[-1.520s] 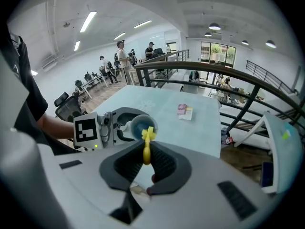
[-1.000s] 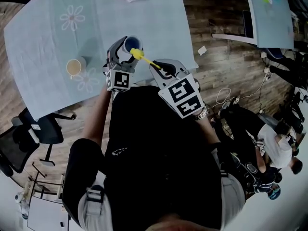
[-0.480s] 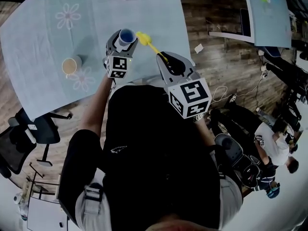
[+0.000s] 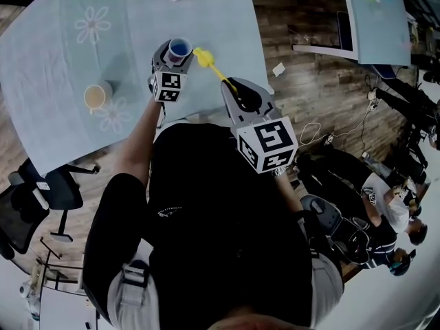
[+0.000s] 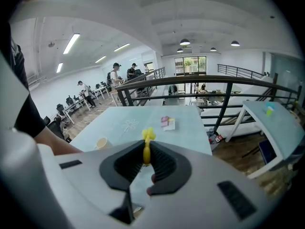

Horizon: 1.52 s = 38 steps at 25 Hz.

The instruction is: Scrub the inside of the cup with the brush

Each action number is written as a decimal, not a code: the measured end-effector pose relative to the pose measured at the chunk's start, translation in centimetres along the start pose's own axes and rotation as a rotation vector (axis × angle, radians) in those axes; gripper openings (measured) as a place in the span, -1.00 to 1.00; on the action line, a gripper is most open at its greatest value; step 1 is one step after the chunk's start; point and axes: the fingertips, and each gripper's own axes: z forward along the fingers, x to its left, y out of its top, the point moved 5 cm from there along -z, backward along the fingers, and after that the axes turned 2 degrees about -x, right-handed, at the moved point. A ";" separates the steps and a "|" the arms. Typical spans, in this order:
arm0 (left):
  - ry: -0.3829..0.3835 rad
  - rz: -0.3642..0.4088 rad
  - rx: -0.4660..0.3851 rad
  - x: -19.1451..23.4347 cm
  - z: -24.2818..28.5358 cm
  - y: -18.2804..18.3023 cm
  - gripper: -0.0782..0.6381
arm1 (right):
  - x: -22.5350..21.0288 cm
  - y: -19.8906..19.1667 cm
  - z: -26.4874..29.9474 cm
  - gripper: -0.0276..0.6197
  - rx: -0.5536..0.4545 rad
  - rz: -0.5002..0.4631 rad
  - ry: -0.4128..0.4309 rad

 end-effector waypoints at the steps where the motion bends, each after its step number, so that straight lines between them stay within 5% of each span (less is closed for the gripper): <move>1: -0.001 0.005 -0.002 -0.1 -0.2 -0.3 0.11 | -0.1 -0.1 -0.1 -0.79 0.000 0.003 -0.003; 9: -0.021 0.030 0.020 -0.3 -1.8 -1.4 0.11 | 0.4 -0.5 -0.4 -0.79 -0.007 0.005 -0.003; 26: -0.112 0.005 0.240 -0.6 -8.1 -7.3 0.11 | 4.5 -1.9 -1.0 -0.79 -0.035 0.000 -0.003; 29: -0.080 -0.038 0.207 -0.3 -11.1 -6.7 -0.28 | 5.4 -2.2 -1.1 -0.79 -0.049 0.006 -0.008; 38: -0.043 -0.053 0.004 0.4 -17.9 0.3 -0.70 | 9.0 -3.5 -1.1 -0.79 -0.092 0.014 -0.007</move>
